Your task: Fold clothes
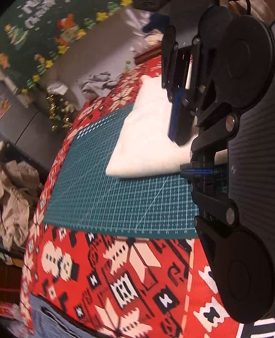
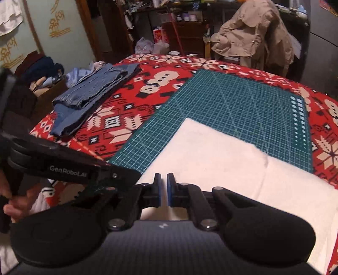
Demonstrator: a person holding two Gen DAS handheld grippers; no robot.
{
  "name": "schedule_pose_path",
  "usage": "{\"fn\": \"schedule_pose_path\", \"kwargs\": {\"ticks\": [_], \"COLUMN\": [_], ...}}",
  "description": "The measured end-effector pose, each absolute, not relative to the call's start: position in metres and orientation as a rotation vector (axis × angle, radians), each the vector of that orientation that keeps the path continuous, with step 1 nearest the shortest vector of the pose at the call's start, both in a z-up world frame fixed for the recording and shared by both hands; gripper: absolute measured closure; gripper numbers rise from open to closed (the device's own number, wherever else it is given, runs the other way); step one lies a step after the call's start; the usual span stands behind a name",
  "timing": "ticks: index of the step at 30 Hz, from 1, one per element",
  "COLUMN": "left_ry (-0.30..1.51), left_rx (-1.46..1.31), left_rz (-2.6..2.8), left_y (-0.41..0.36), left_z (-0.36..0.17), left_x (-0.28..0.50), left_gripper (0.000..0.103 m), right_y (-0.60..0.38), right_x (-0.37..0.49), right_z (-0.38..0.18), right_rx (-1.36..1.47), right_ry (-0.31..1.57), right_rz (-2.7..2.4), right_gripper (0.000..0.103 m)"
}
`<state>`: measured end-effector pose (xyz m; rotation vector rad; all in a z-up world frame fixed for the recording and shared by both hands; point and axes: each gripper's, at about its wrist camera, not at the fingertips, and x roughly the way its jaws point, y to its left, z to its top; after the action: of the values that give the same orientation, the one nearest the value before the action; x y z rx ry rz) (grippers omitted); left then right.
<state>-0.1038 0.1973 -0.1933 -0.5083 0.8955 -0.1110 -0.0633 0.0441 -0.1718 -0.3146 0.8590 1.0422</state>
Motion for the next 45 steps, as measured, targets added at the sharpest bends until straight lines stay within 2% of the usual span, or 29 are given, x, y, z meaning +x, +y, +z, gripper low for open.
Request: {"fn": "schedule_pose_path", "kwargs": {"ticks": [6, 15, 29, 40, 41, 45], "left_ry": [0.892, 0.864, 0.837, 0.753, 0.750, 0.738], "left_rx": [-0.515, -0.588, -0.498, -0.441, -0.429, -0.375], "left_rz": [-0.116, -0.076, -0.058, -0.041, -0.046, -0.058], "left_y": [0.202, 0.229, 0.221, 0.213, 0.209, 0.188], "left_z": [-0.189, -0.207, -0.196, -0.142, -0.138, -0.129], "left_x": [-0.099, -0.037, 0.000, -0.037, -0.043, -0.065], "left_gripper": [0.103, 0.103, 0.103, 0.099, 0.097, 0.072], "right_y": [0.047, 0.073, 0.077, -0.033, -0.048, -0.107], "right_x": [-0.060, -0.002, 0.028, 0.018, 0.015, -0.003], "right_z": [-0.167, -0.175, -0.182, -0.124, -0.121, -0.115], "right_rx": [-0.303, -0.218, -0.116, -0.022, -0.026, -0.027], "right_ry": [0.876, 0.857, 0.889, 0.805, 0.806, 0.817], "right_rz": [1.084, 0.935, 0.895, 0.727, 0.695, 0.590], "right_gripper": [0.096, 0.096, 0.096, 0.090, 0.089, 0.074]}}
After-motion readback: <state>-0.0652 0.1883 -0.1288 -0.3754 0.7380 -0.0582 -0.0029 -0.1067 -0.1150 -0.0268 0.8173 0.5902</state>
